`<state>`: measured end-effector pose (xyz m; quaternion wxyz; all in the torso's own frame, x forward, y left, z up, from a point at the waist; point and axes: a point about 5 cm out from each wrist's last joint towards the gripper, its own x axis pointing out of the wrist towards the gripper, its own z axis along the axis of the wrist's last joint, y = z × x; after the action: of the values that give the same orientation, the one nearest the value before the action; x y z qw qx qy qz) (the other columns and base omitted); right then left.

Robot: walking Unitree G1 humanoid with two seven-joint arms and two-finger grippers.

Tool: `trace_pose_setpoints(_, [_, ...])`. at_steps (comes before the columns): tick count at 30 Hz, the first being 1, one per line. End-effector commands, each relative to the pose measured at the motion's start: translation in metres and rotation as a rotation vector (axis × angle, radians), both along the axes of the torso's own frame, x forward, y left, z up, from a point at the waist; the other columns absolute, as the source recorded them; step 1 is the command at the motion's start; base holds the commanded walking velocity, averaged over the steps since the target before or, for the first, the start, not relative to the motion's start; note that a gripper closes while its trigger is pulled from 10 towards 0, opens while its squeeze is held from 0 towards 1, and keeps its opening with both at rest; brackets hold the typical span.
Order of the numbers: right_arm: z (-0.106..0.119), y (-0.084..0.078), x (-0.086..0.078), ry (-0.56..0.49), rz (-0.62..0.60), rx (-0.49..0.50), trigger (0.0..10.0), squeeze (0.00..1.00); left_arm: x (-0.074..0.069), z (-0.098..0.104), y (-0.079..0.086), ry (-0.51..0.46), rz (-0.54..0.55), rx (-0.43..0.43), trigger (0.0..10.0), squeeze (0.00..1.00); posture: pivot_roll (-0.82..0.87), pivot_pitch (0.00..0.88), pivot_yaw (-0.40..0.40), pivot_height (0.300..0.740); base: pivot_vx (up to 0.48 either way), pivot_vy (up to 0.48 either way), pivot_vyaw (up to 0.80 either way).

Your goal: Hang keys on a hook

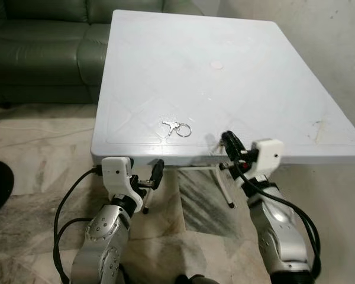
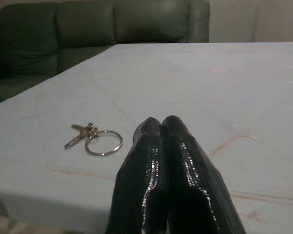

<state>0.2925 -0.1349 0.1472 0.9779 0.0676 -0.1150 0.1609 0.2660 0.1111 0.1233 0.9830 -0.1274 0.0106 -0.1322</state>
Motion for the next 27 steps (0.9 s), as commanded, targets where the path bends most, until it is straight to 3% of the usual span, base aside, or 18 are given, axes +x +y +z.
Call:
trace_pose_setpoints(1, [0.002,-0.004,-0.004,0.000,-0.007,-0.018,10.0,0.00,-0.006,-0.009,-0.008,0.018,-0.007,-0.003,10.0,0.00,0.01,0.147,-0.126,0.740,0.000,0.000,0.00])
trace_pose_setpoints(11, [0.009,-0.007,-0.008,-0.001,0.019,-0.028,10.0,0.00,-0.027,-0.021,-0.008,0.037,0.034,-0.020,10.0,0.00,0.02,0.188,-0.167,0.740,0.000,0.000,0.00])
trace_pose_setpoints(17, [0.017,-0.008,-0.015,-0.043,-0.004,-0.009,10.0,0.00,-0.036,0.000,0.000,-0.075,0.058,-0.038,10.0,0.00,0.03,0.197,-0.172,0.740,0.000,0.000,0.00])
trace_pose_setpoints(20, [0.022,-0.012,-0.031,-0.068,-0.066,0.001,10.0,0.00,-0.042,0.024,0.007,-0.207,0.058,-0.043,10.0,0.00,0.03,0.189,-0.160,0.740,0.000,0.000,0.00])
trace_pose_setpoints(27, [0.025,-0.020,-0.042,-0.080,-0.178,-0.004,10.0,0.00,-0.040,0.039,0.010,-0.281,0.033,-0.058,10.0,0.00,0.02,0.171,-0.134,0.740,0.000,0.000,0.00])
